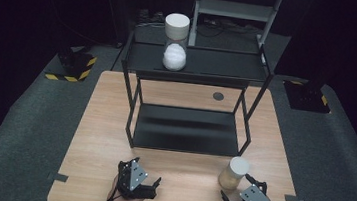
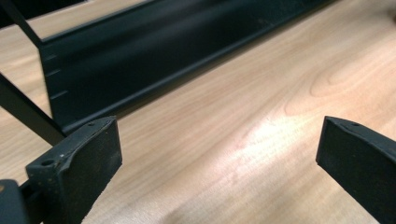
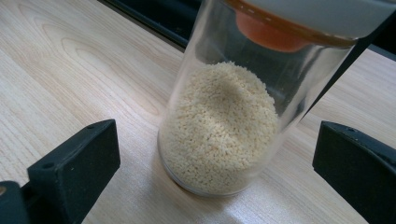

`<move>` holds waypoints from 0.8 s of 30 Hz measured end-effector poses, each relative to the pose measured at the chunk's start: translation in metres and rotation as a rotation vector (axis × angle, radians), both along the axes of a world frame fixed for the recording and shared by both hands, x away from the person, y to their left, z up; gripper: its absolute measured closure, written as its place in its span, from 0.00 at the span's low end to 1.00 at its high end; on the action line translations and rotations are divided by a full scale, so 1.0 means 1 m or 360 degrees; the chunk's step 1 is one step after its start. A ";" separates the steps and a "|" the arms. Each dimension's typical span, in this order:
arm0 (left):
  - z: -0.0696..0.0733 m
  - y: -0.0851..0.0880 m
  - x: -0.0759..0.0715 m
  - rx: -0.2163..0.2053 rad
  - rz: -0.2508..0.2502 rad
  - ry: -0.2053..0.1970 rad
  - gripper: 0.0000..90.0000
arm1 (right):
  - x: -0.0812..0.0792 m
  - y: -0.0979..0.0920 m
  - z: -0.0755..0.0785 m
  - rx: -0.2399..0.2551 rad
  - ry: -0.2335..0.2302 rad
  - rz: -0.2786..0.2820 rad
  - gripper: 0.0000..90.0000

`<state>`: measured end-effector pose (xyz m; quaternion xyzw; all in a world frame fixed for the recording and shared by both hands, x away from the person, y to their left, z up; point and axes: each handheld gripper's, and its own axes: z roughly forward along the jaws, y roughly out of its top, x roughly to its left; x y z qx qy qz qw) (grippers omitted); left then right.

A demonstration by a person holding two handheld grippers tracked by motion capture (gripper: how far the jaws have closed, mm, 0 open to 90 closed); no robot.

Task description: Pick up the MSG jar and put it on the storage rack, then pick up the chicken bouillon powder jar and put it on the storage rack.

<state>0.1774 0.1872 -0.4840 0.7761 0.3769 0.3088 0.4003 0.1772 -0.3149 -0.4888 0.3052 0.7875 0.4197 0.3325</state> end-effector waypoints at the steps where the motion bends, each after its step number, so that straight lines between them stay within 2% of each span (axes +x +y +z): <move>1: 0.002 -0.003 0.001 0.0054 -0.0023 0.0006 0.00 | 0.000 0.000 0.000 0.0001 0.0000 0.0001 0.00; 7: 0.000 -0.011 -0.004 0.0138 -0.0046 -0.0040 0.01 | -0.002 -0.001 -0.002 -0.0003 -0.0024 0.0028 0.00; 11: -0.001 -0.009 -0.005 0.0153 -0.0087 -0.0059 0.01 | 0.001 -0.001 0.000 -0.0019 -0.0004 0.0045 0.00; 15: -0.001 -0.004 -0.003 0.0119 -0.0127 -0.0050 0.01 | 0.001 -0.001 0.000 -0.0021 -0.0006 0.0045 0.00; 19: 0.000 -0.002 -0.002 0.0099 -0.0118 -0.0041 0.01 | 0.000 -0.001 -0.001 0.0005 -0.0009 0.0016 0.00; 20: 0.000 -0.002 -0.002 0.0099 -0.0118 -0.0041 0.01 | 0.000 -0.001 -0.001 0.0005 -0.0009 0.0016 0.00; 21: -0.001 -0.002 -0.002 0.0099 -0.0117 -0.0042 0.01 | 0.000 -0.004 -0.001 0.0046 0.0000 0.0008 0.00; 24: 0.001 -0.003 -0.001 0.0114 -0.0121 -0.0032 0.01 | 0.000 -0.005 0.000 0.0056 -0.0003 0.0008 0.00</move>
